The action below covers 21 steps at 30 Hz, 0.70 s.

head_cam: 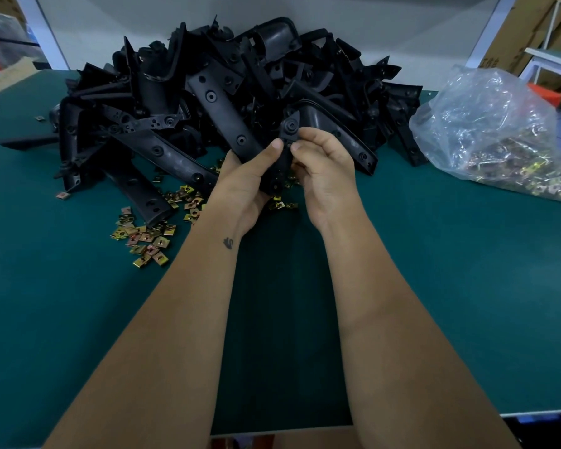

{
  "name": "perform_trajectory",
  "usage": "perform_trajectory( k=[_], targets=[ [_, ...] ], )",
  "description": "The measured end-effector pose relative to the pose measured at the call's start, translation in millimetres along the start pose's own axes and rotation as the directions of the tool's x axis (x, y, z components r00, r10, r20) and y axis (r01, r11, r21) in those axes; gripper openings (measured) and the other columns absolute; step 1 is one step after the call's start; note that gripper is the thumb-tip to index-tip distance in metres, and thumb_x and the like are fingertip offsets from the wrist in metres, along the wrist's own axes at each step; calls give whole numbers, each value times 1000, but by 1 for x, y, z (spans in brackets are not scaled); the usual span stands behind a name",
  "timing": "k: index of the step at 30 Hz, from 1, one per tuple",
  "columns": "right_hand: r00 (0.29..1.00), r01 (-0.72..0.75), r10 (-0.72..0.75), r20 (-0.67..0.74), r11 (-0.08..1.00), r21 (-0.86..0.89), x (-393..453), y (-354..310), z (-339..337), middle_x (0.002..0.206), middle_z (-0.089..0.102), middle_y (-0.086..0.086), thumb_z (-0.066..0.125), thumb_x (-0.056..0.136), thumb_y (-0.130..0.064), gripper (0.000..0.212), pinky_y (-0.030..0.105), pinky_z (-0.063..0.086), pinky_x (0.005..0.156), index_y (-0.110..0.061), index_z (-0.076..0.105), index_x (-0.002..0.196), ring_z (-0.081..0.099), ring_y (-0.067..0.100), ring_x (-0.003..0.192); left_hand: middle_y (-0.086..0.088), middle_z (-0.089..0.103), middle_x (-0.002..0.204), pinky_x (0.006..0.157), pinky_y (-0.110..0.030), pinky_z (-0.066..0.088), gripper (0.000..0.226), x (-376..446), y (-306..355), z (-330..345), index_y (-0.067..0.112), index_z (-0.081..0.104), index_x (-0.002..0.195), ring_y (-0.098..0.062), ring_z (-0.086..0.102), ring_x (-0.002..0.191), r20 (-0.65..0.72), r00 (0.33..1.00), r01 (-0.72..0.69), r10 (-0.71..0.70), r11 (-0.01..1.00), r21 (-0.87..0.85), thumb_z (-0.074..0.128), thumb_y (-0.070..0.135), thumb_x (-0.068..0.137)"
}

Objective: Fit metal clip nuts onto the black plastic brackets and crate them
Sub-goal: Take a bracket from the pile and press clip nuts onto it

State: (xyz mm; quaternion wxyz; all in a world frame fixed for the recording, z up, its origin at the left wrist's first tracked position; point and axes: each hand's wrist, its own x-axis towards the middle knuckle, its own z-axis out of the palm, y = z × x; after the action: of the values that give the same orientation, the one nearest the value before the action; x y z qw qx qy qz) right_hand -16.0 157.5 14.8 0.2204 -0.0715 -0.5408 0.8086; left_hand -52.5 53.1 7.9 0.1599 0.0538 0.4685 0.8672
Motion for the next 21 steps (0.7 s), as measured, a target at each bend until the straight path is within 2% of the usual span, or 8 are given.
perform_trajectory(
  k=[4,12,16,21],
  targets=[
    [999,15,-16,33,1000,18,0,1,-1,79,65,2,61,87,8,21,25,51,80,-11,65,96,62,12,80,-9,71,120,95,-40,55,42,-1,2,-2,6,54,132,-20,70,106,33,999,-19,18,999,31,67,10,92],
    [999,2,-4,40,999,36,-2,-1,0,70,63,-3,60,87,10,22,19,51,70,-11,62,89,59,7,69,-10,70,122,96,-38,55,43,-2,4,-4,5,53,133,-20,69,108,52,998,-27,24,998,60,67,10,93],
    [999,-28,25,32,996,89,-5,-2,6,66,57,-1,59,88,12,23,24,52,80,-11,55,89,59,9,70,-10,71,120,95,-38,56,44,-3,2,-3,4,52,132,-20,69,108,50,999,-25,20,995,100,68,11,92],
    [999,-40,38,28,995,95,-6,-3,8,80,57,8,58,89,11,22,38,48,100,-9,55,96,58,20,89,-10,70,121,96,-40,55,44,-3,1,-1,5,53,133,-20,69,109,43,999,-14,12,998,54,68,12,92]
  ],
)
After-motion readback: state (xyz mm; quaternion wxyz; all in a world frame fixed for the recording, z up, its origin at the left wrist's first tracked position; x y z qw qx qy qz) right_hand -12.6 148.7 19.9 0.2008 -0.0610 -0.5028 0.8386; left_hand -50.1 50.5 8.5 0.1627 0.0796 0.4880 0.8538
